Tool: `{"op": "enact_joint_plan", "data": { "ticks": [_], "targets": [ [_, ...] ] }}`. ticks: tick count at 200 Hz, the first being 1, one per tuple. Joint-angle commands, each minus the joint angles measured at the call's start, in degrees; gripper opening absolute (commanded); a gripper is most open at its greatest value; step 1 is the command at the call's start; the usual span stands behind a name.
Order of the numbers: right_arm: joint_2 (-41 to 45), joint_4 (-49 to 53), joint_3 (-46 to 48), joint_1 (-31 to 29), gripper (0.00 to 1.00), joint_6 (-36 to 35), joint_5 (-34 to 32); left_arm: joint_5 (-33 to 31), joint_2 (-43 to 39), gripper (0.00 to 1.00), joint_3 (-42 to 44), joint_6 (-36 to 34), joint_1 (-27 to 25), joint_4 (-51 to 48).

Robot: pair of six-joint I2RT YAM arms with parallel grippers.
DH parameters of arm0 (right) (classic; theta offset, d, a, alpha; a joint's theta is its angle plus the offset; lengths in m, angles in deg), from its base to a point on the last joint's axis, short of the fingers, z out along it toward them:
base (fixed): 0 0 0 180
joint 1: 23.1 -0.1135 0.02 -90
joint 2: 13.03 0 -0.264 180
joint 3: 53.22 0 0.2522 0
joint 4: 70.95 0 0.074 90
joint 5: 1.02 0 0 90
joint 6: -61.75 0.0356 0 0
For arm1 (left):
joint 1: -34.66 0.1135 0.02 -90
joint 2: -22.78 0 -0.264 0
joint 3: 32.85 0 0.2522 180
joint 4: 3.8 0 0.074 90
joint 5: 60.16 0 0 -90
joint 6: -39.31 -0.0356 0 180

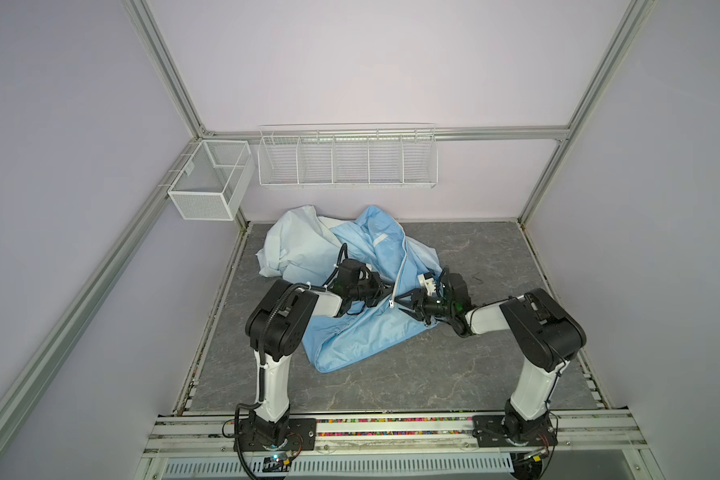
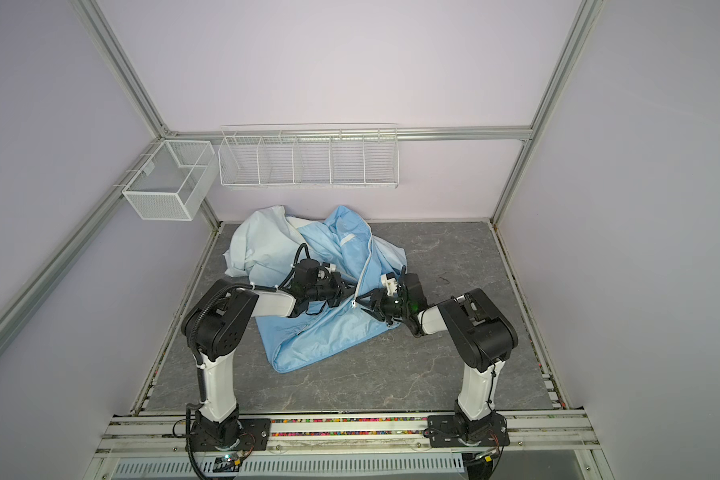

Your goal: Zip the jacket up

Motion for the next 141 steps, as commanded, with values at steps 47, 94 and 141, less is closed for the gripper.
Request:
{"op": "enact_joint_plan", "data": {
  "ticks": [47,94,141],
  "targets": [
    [1.92,5.35,-1.15,-0.25,0.60,-3.21,-3.56,-0.25,-0.68,0.00,0.57,-0.77,-0.69,-0.86],
    [-0.87,-4.72,-1.12,-0.34,0.54,1.93,-2.91,-0.05,-0.41,0.00,0.80,-0.77,-1.26,-1.22],
    [-2.95,-9.47,-1.59,-0.37,0.49,4.44,-2.03,-0.05,-0.14,0.00,0.63,-0.86,-1.39,-1.39]
  ]
}}
